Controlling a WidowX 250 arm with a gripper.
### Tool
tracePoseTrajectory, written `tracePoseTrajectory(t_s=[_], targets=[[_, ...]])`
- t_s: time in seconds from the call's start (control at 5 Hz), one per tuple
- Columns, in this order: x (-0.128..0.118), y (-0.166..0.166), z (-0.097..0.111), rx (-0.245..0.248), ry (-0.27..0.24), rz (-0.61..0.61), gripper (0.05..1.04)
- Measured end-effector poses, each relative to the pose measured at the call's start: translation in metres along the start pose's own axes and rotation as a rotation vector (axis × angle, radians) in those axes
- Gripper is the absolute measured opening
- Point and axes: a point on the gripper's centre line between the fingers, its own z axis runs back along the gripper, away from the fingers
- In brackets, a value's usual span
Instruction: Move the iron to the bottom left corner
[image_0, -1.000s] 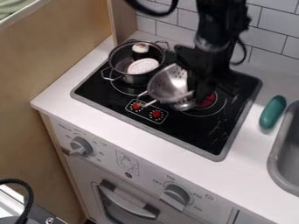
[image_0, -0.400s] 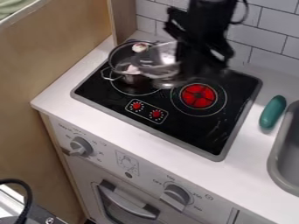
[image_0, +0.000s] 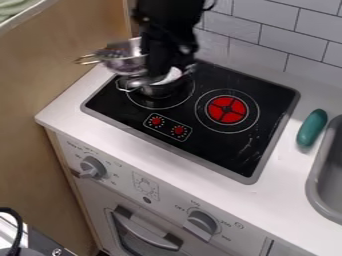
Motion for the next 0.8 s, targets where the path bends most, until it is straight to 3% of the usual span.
tracePoseTrajectory(t_s=[0.4, 0.8], targets=[[-0.02, 0.018, -0.03, 0.027, 0.007, -0.065, 0.058], [-0.032, 0.033, -0.052, 0.035, -0.052, -0.11, 0.058]])
